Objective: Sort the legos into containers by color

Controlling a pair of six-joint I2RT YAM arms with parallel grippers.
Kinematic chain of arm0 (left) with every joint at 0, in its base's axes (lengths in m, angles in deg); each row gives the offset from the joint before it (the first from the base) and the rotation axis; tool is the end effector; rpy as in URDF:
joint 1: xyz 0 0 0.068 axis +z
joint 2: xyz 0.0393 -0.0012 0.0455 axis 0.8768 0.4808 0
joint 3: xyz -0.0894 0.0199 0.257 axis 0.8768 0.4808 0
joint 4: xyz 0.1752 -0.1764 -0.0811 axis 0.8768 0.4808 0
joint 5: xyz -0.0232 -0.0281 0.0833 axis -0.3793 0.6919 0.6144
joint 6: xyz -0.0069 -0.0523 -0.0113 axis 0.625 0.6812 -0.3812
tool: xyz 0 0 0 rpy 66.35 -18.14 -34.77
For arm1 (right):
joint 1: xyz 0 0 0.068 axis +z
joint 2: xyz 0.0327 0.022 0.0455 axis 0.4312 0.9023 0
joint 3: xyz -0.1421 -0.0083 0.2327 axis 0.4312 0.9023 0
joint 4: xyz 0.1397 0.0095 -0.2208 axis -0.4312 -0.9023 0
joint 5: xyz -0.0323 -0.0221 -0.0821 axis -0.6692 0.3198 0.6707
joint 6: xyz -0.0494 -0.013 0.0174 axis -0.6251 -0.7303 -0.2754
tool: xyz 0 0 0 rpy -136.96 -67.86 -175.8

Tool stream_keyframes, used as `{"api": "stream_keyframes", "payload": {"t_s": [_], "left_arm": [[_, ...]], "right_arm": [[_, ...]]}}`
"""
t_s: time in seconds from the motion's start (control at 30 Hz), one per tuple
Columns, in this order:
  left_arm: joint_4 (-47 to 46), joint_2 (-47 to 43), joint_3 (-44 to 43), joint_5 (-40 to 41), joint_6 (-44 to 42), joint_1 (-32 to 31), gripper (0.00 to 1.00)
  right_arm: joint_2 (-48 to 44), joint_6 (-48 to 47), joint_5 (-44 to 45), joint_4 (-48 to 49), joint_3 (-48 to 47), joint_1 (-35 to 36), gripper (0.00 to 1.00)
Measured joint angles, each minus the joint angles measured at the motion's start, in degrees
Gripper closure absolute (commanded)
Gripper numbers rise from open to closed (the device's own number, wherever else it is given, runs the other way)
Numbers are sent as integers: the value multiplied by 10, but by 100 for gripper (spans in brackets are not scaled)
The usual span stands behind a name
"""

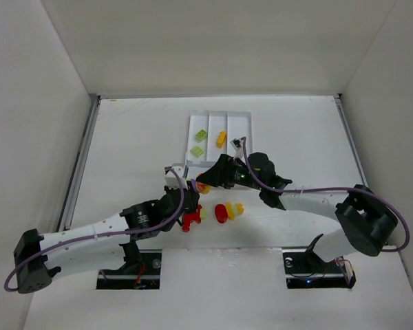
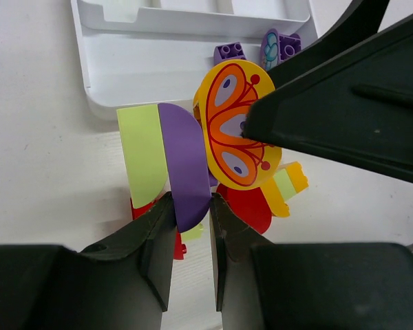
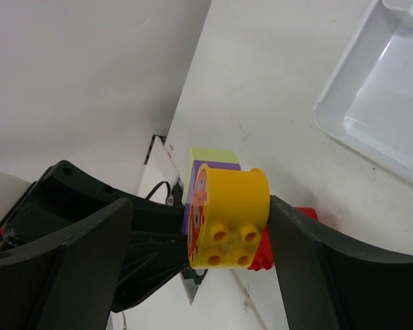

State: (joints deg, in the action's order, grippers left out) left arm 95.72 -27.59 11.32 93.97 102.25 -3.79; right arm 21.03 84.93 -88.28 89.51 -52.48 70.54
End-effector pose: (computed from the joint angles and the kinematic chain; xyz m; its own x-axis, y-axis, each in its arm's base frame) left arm 0.0984 -0.1657 0.2546 -0.5123 -0.2034 -0.8344 0.2949 0.8708 -0.3934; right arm 0.2118 0.2292 0.2298 -0.8155 0.2685 -0.5127 -0.4098 0.3579 0.8391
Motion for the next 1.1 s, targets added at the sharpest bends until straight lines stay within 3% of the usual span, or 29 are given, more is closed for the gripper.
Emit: {"api": "stream_keyframes", "payload": {"t_s": [0.23, 0.7, 0.87, 1.1], "left_arm": [[-11, 3, -4, -3, -4, -3, 84], [-19, 5, -9, -3, -8, -9, 79], [-24, 5, -9, -6, -10, -11, 60], [-39, 2, -9, -20, -17, -16, 43]], "right_arm": [[27, 10, -3, 17, 0, 12, 27], [32, 24, -4, 30, 0, 12, 61], [32, 28, -4, 38, 5, 12, 62], [32, 31, -1, 48, 16, 8, 63]]}}
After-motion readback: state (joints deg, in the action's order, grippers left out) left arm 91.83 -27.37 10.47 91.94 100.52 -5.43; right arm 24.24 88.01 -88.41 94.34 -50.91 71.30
